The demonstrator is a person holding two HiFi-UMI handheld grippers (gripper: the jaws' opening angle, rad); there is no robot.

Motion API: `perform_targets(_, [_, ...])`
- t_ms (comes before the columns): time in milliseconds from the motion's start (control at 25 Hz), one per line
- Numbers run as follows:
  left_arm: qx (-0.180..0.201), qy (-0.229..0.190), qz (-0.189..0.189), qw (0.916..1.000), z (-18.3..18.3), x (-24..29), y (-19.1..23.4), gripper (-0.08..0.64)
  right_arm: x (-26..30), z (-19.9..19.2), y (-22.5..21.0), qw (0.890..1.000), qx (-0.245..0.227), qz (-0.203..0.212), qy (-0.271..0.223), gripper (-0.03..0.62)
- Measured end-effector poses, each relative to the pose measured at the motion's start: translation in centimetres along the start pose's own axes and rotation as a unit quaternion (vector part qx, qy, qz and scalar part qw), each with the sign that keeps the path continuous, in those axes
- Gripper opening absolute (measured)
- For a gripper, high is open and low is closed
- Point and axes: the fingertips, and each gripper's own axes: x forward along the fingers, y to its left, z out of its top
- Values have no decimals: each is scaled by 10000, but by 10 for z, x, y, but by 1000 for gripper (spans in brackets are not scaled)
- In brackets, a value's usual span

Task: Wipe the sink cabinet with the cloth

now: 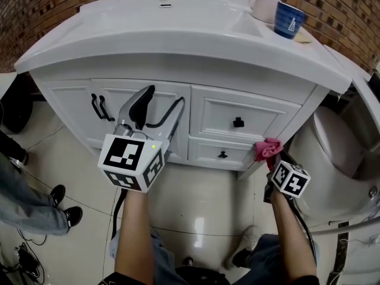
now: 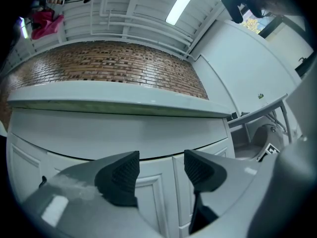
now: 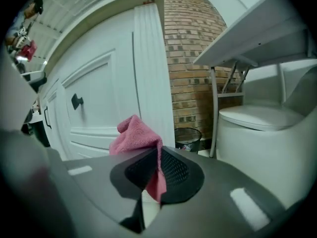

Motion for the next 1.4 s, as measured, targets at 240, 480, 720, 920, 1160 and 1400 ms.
perform_targets(240, [149, 192, -38, 9997, -8, -3, 1, 285, 11, -24, 97, 9917, -181, 1242, 275, 28])
perform_targets(480, [173, 194, 168, 9995, 0, -22, 20, 285, 14, -72, 246, 9575, 50, 2776, 781, 28])
perform_targets(720, [-292, 9, 231, 9993, 4, -31, 34, 285, 21, -100, 285, 9450, 677, 3032, 1023, 28])
perform_targets(920, [-317, 8, 146, 9994, 2, -22, 30, 285, 33, -82, 221, 9622, 1019, 2368, 873, 28])
perform_targets(1160, [-455, -67, -166, 9988, 2, 2, 2, 285, 22, -68, 72, 9799, 1473, 1131, 727, 28])
perform_targets(1400, [-552, -108, -314, 9979, 2, 17, -16, 285, 18, -58, 0, 9796, 1820, 727, 454, 28])
